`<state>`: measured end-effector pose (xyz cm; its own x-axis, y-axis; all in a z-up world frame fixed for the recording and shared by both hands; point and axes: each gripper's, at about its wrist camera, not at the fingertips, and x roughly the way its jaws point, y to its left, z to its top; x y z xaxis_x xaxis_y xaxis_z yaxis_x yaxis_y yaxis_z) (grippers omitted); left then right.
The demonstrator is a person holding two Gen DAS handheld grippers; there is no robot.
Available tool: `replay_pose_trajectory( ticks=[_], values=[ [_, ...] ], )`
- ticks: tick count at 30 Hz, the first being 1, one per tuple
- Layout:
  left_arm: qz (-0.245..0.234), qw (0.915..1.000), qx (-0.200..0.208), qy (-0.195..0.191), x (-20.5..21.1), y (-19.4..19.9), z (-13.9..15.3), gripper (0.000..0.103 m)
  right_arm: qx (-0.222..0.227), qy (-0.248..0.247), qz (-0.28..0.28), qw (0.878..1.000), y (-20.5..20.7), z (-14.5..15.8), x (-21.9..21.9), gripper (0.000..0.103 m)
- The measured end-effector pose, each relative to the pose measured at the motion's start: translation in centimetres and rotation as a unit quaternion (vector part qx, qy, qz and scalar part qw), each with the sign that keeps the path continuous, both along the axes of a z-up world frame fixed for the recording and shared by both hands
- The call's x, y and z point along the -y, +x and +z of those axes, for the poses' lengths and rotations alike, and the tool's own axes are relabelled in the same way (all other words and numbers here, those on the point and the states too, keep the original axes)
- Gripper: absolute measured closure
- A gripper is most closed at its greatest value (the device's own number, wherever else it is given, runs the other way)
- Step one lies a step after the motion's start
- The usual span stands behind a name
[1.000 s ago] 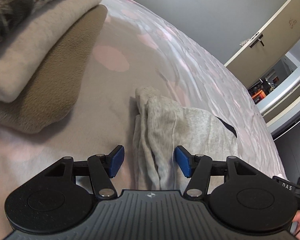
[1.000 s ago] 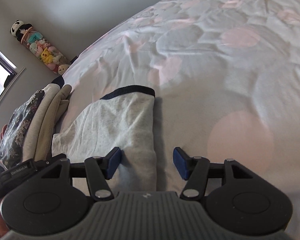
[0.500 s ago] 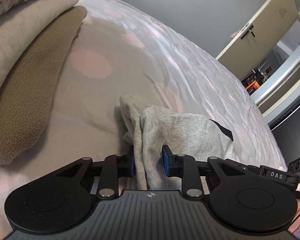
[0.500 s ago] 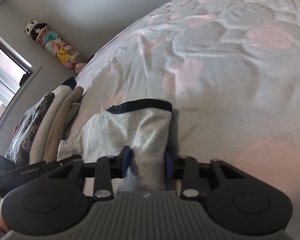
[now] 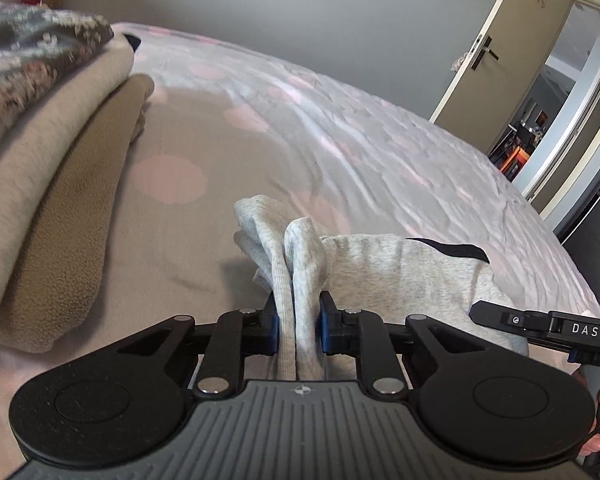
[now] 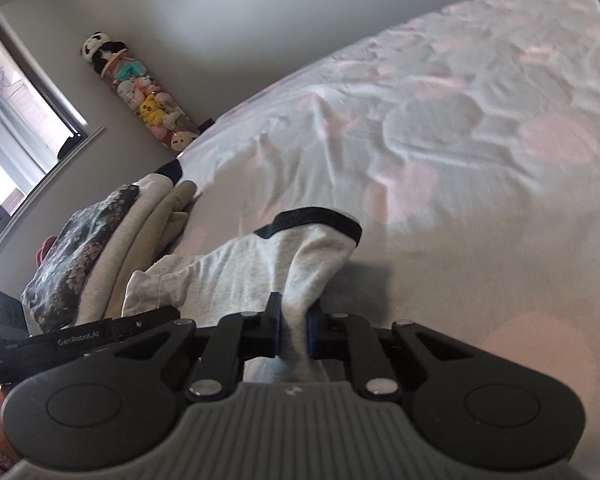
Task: Fold clothes
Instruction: 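Grasp the folded grey shirt end with both grippers and lift it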
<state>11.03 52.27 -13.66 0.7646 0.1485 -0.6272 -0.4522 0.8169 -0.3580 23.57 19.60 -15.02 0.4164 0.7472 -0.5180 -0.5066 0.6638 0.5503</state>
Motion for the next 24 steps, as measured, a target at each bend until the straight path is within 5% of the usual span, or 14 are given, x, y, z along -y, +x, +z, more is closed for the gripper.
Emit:
replay_pose_trajectory(
  ticks=[12,18,24],
  values=[
    [0.074,0.9922,0.073,0.069,4.1,-8.1,7.8,0.088,0.090,0.026,0.017,0.995,-6.3,8.1,-0.9,0.090],
    [0.149,0.9755,0.118,0.110,5.4,-15.3,12.3,0.088,0.128,0.052,0.072,0.988,-9.3,12.6,-4.7,0.090],
    [0.249,0.9498,0.141,0.127,5.0,-23.3,16.3,0.088,0.148,0.082,0.171,0.971,-11.9,16.7,-12.1,0.090]
  ],
)
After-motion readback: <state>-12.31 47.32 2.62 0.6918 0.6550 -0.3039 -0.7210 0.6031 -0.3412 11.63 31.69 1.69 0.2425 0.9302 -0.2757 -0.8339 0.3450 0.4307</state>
